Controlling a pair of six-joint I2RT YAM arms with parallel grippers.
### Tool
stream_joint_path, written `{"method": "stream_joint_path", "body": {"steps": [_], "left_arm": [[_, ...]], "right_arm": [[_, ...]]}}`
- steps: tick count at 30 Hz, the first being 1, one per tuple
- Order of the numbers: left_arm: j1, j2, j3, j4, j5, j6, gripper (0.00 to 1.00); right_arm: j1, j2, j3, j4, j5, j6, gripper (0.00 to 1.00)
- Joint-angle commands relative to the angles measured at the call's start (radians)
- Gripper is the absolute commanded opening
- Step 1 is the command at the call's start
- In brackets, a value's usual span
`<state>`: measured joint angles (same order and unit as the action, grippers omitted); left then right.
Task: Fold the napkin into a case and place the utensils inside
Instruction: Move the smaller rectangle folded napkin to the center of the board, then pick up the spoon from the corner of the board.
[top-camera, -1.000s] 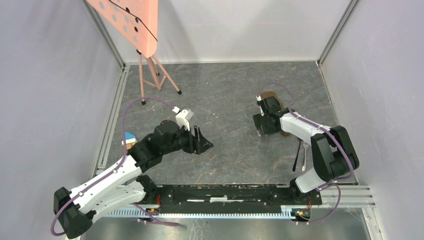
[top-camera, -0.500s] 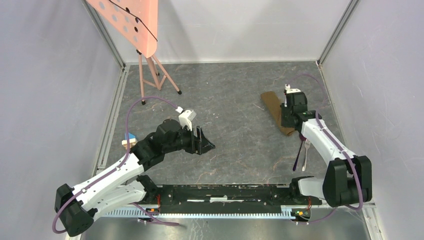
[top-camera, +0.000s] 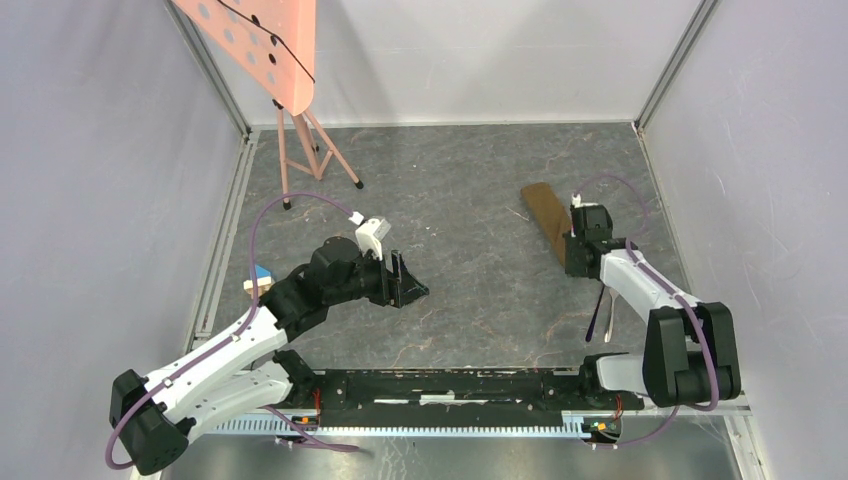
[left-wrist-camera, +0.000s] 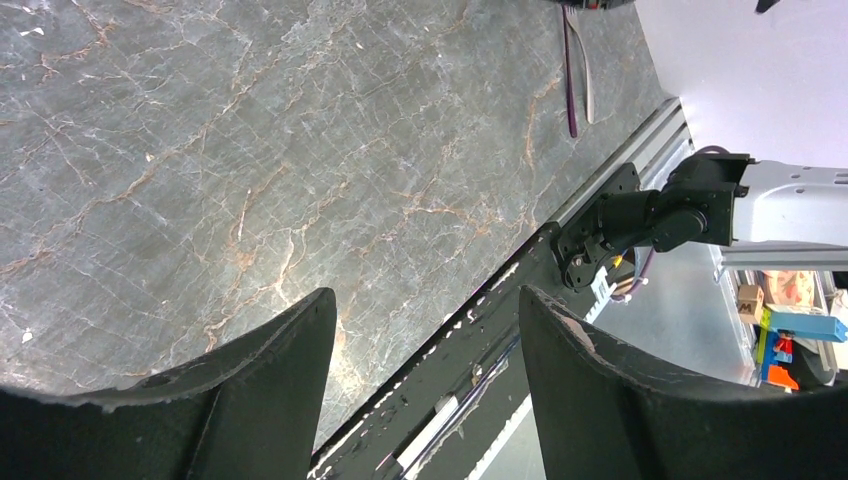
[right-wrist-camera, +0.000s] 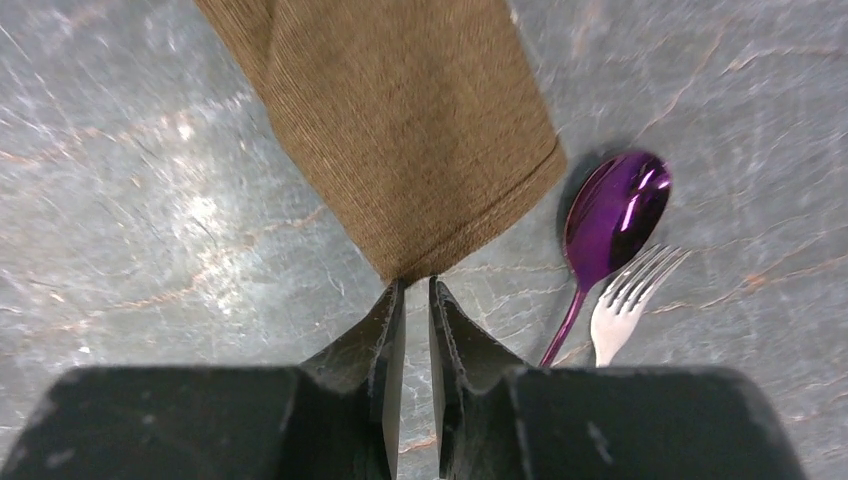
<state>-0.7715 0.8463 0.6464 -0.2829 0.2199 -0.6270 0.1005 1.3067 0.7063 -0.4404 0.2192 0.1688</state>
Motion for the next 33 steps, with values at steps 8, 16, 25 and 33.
{"method": "stream_joint_path", "body": {"steps": [8,16,25,33], "left_arm": [[0.011,-0.021,0.061,-0.016,0.05,0.071,0.74],[0.012,-0.047,0.096,-0.036,0.119,0.097,0.79],[-0.026,-0.03,0.13,-0.067,0.112,0.171,0.82],[-0.07,-0.03,0.131,-0.085,0.065,0.2,0.84]], "right_arm": [[-0.005,-0.12,0.039,-0.009,-0.118,-0.023,0.38],[-0.21,-0.268,0.069,-0.195,-0.066,-0.093,0.86],[-0.458,-0.155,-0.072,-0.135,-0.396,-0.102,0.58],[-0.458,-0.087,-0.091,-0.091,-0.336,-0.102,0.46]]}}
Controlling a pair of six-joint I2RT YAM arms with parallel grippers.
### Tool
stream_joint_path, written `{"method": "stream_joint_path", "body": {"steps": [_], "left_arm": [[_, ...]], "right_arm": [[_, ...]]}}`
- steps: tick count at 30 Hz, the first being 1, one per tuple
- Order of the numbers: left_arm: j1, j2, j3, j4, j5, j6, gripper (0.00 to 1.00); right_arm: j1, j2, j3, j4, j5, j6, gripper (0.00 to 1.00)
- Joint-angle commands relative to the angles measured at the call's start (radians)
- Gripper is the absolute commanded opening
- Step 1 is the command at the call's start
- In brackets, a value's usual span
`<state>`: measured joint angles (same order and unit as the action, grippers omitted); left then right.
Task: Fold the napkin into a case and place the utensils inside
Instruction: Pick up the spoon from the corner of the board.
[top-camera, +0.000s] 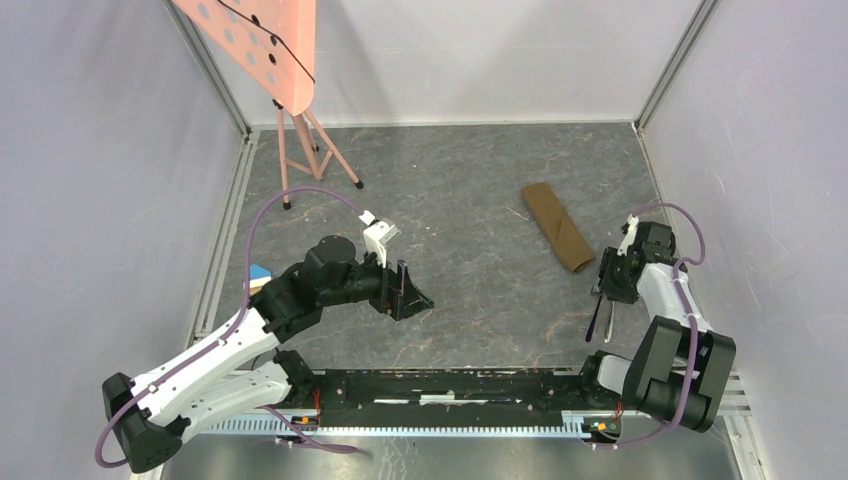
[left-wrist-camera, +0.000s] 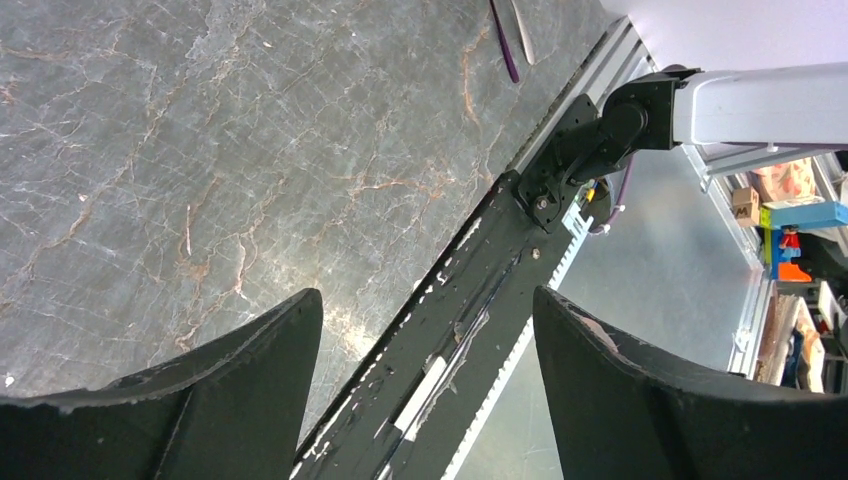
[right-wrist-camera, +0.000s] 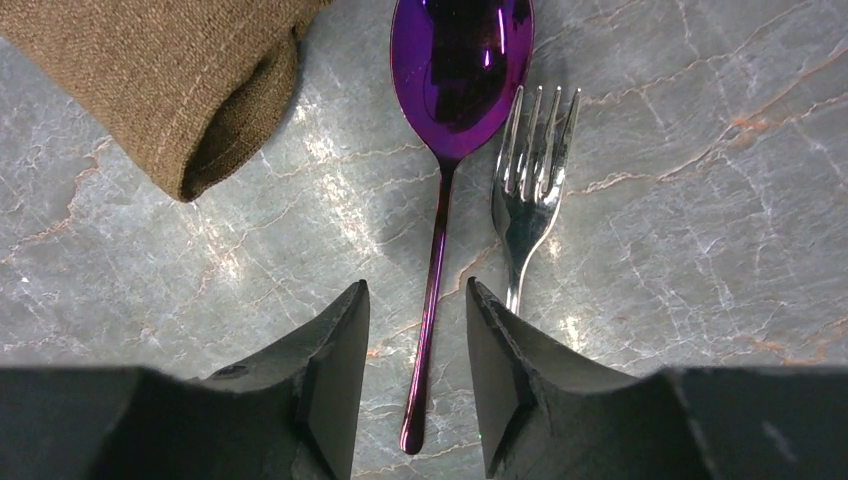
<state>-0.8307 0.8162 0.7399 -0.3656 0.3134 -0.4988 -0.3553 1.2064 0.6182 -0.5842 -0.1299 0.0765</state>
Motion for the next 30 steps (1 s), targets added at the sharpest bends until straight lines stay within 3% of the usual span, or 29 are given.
{"method": "stream_joint_path", "body": {"steps": [1,13,19,23,26,30], "left_arm": [[-0.011,0.0,0.039,-0.007,-0.032,0.075,0.84],[-0.01,0.008,0.036,-0.006,-0.036,0.074,0.84],[-0.007,0.015,0.042,-0.002,-0.025,0.066,0.84],[-0.003,0.027,0.035,0.013,0.003,0.044,0.84],[-0.001,0.041,0.032,0.021,0.035,0.025,0.83],[-0.001,0.071,0.015,0.048,0.081,-0.012,0.83]], "right_arm": [[-0.002,0.02,-0.004,0.062,0.016,-0.012,0.44],[-0.002,0.114,0.0,0.121,0.071,-0.006,0.29],[-0.002,0.128,0.015,0.112,0.039,-0.044,0.0],[0.006,0.053,0.061,0.089,-0.016,-0.067,0.0],[0.013,0.002,0.185,0.026,0.02,-0.104,0.0],[0.066,-0.015,0.345,0.106,-0.016,-0.186,0.0]]}}
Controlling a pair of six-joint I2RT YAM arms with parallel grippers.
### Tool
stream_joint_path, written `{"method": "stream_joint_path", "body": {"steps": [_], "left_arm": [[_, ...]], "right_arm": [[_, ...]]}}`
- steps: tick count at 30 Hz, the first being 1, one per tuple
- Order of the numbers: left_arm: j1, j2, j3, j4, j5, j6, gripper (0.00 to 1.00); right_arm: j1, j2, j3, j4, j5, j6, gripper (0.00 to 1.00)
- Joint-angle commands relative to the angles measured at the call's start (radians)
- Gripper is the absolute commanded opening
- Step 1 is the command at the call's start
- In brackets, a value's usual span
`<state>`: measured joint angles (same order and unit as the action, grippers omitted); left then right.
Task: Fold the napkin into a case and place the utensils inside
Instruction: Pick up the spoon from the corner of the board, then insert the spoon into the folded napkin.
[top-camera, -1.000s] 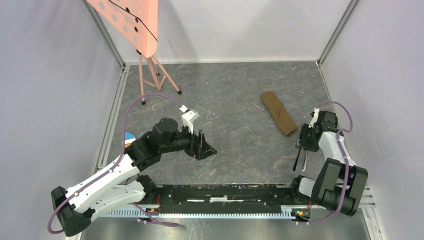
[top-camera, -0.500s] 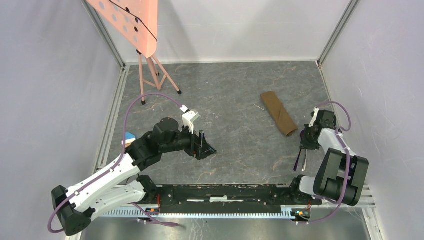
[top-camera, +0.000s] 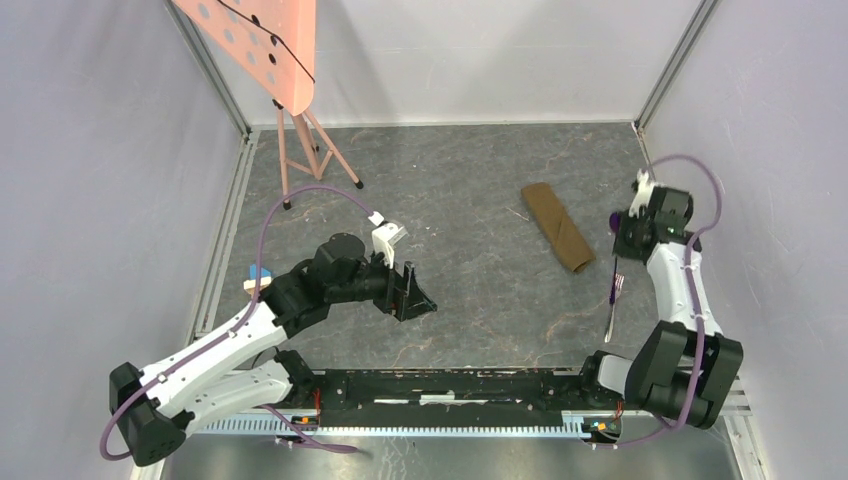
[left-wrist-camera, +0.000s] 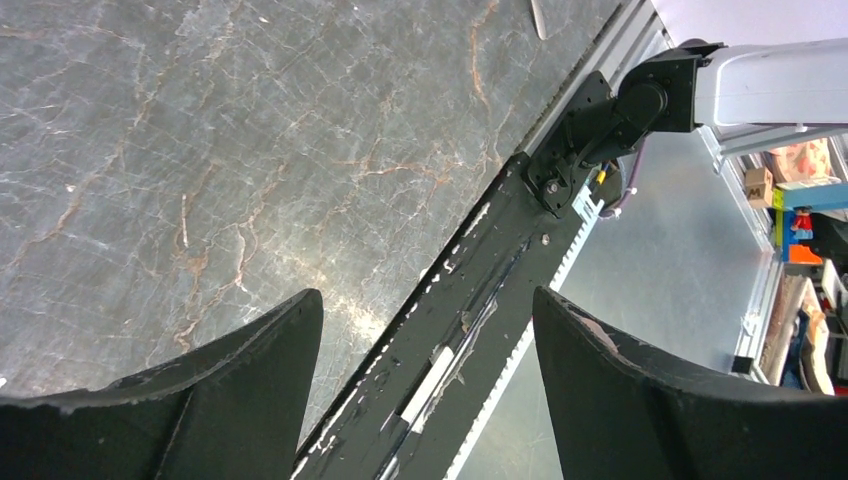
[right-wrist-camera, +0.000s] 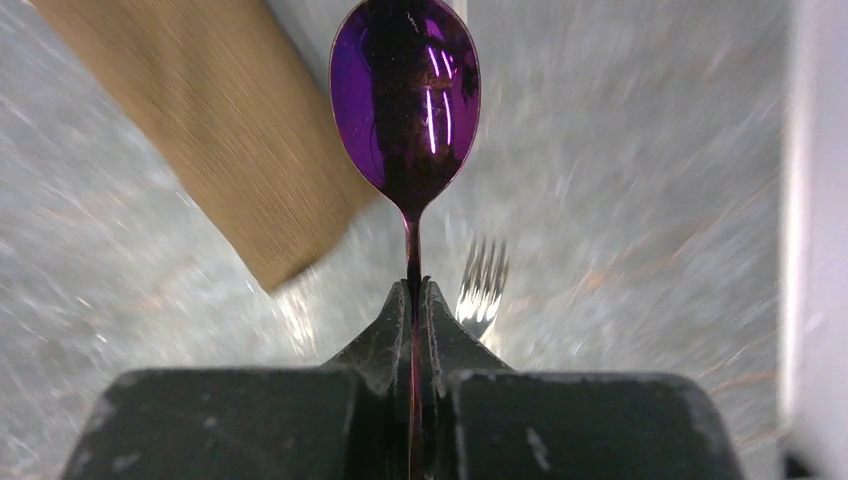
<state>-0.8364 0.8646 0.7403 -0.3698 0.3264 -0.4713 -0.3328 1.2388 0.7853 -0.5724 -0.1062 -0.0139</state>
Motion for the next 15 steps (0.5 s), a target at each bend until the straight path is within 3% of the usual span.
{"method": "stream_joint_path", "body": {"steps": [1,5,9,15], "left_arm": [[0.005,0.033,0.013,0.056,0.078,-0.05,0.83],[0.005,0.049,-0.001,0.086,0.102,-0.103,0.82],[0.005,0.057,-0.015,0.097,0.084,-0.132,0.82],[0.005,0.047,-0.028,0.111,0.034,-0.161,0.84]], "right_arm": [[0.06,-0.03,0.215,0.11,-0.054,-0.123,0.0],[0.138,0.11,0.401,0.165,-0.169,-0.217,0.0],[0.256,0.326,0.618,0.139,-0.196,-0.272,0.0],[0.358,0.565,0.814,0.162,-0.22,-0.317,0.0]]}}
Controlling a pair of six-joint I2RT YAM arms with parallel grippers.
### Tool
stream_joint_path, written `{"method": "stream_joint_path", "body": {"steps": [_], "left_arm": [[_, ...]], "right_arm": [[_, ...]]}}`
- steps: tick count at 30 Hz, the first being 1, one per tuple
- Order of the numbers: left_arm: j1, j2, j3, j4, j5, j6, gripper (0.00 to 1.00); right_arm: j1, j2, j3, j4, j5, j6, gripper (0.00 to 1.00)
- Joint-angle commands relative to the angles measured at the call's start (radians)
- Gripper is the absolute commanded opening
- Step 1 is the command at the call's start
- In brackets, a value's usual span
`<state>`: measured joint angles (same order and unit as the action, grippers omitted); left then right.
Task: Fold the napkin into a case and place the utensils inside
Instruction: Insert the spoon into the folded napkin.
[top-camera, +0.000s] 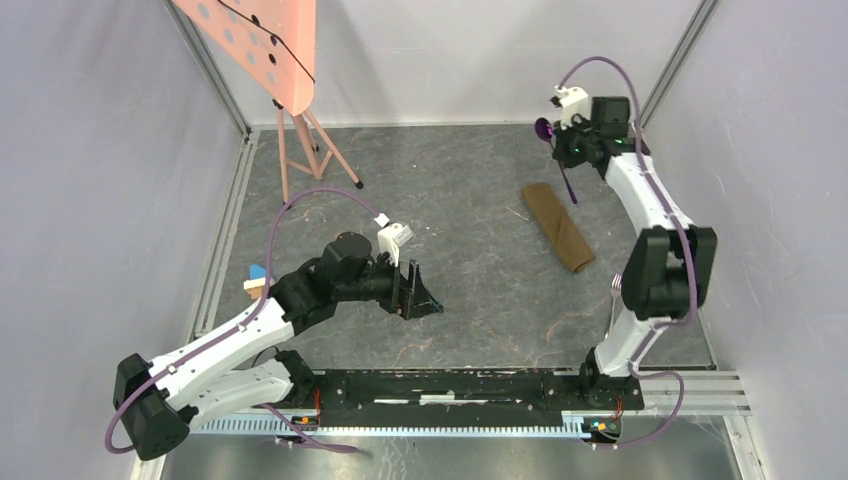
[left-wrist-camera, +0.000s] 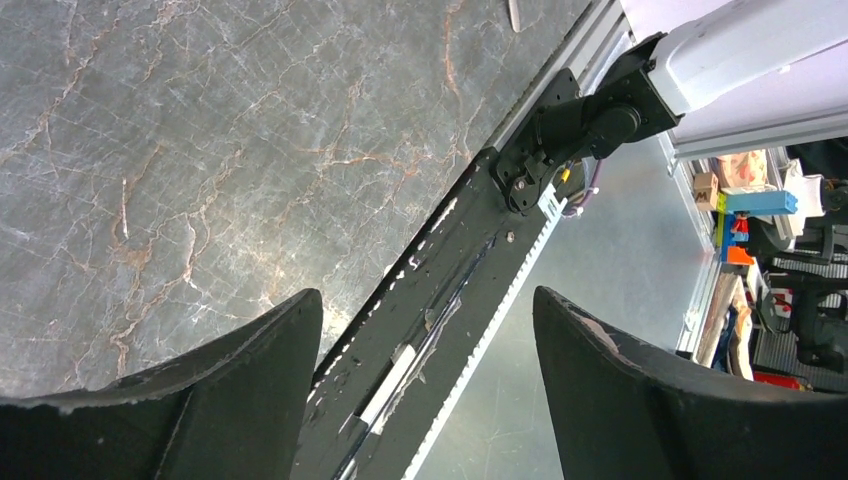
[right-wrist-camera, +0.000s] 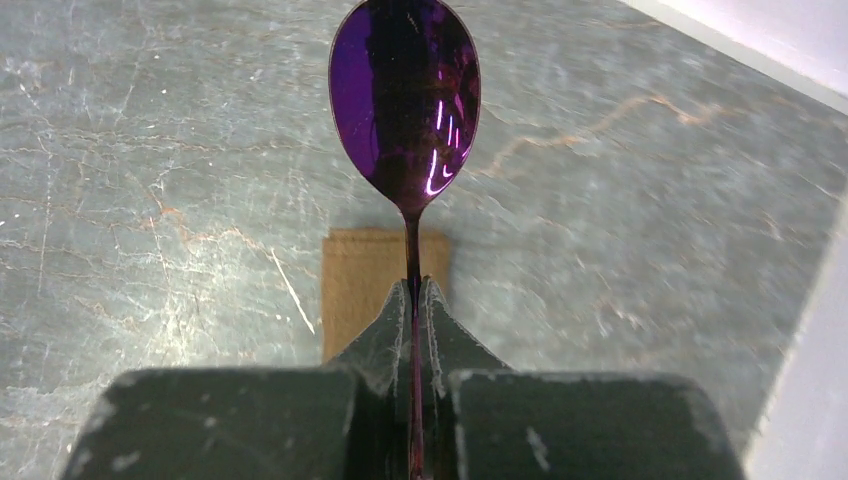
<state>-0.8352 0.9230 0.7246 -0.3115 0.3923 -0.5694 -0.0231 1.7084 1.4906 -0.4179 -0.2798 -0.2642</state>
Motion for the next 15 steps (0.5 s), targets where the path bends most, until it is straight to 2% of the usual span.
{"method": "stream_joint_path", "body": {"steps": [1,7,15], "left_arm": [[0.005,-0.012,-0.014,0.053,-0.044,-0.066,0.84],[0.004,-0.018,-0.011,0.047,-0.095,-0.079,0.86],[0.004,-0.012,0.0,0.037,-0.1,-0.068,0.86]], "right_arm": [[0.06,0.117,0.135,0.008,-0.053,-0.071,0.0],[0.098,0.235,0.198,-0.021,-0.072,-0.107,0.0],[0.098,0.217,0.055,0.071,-0.096,-0.122,0.0]]}}
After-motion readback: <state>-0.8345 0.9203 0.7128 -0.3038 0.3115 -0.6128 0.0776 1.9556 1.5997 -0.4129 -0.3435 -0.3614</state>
